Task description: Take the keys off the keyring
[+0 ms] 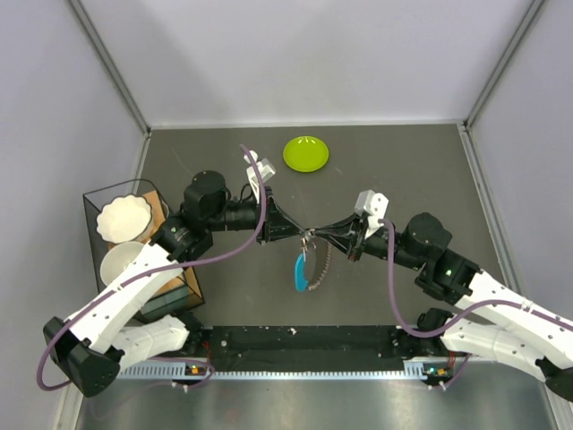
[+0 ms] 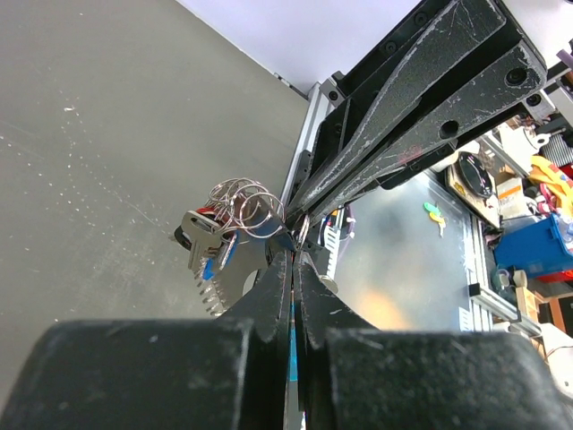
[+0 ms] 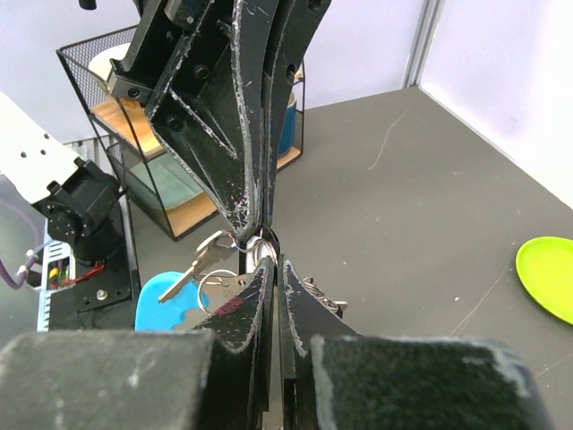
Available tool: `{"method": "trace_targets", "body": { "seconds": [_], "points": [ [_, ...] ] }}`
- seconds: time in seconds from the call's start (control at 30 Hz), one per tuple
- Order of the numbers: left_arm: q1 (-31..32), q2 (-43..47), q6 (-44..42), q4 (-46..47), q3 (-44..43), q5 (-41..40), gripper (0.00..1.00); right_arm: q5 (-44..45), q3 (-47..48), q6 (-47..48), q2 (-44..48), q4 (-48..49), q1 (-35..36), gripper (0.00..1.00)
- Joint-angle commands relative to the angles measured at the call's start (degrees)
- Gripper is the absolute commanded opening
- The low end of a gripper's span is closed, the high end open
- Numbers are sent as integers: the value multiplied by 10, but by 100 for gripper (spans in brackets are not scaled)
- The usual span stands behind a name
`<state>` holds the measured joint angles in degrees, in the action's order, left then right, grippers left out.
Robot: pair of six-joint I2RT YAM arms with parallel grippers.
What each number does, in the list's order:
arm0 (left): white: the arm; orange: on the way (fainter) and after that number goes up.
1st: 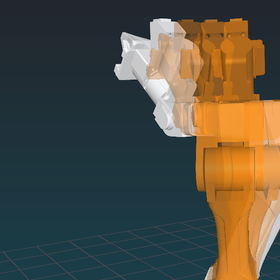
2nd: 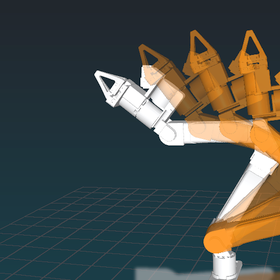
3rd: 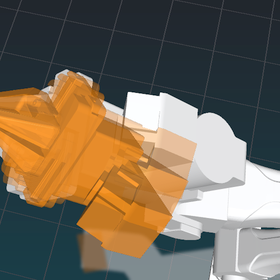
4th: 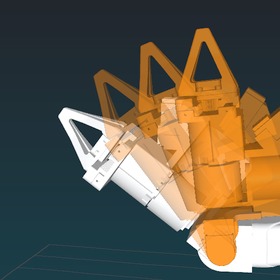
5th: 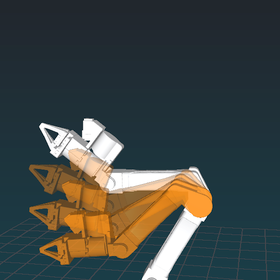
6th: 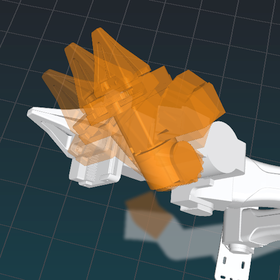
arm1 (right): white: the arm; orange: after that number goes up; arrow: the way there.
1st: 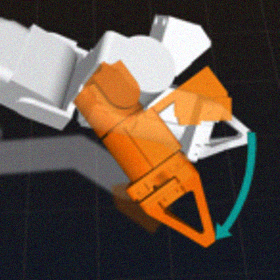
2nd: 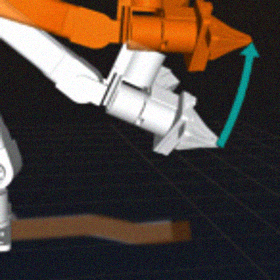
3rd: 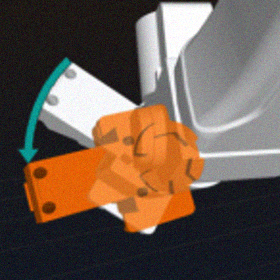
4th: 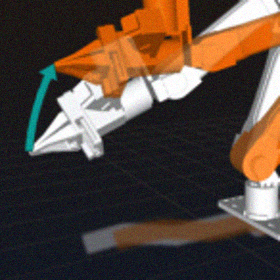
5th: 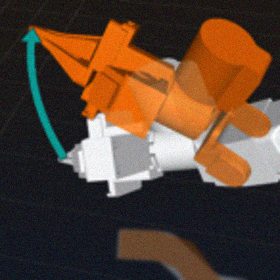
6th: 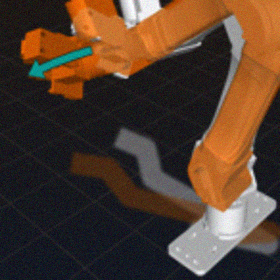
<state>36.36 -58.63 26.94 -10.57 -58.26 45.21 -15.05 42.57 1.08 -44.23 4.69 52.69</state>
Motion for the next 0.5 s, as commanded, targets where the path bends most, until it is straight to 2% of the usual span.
{"method": "trace_targets", "body": {
  "seconds": [0.0,0.17,0.37,0.47],
  "points": [
    [-5,16,9,26,-8,25,0,27,-3,-1,12,9,-14,1],
    [-5,12,7,22,-10,20,0,5,11,3,5,-9,-14,1],
    [-5,9,1,16,-9,19,0,-9,38,6,-9,-33,-14,8],
    [-5,6,-1,12,-10,18,0,-19,55,4,-18,-42,-14,15]
  ]
}}
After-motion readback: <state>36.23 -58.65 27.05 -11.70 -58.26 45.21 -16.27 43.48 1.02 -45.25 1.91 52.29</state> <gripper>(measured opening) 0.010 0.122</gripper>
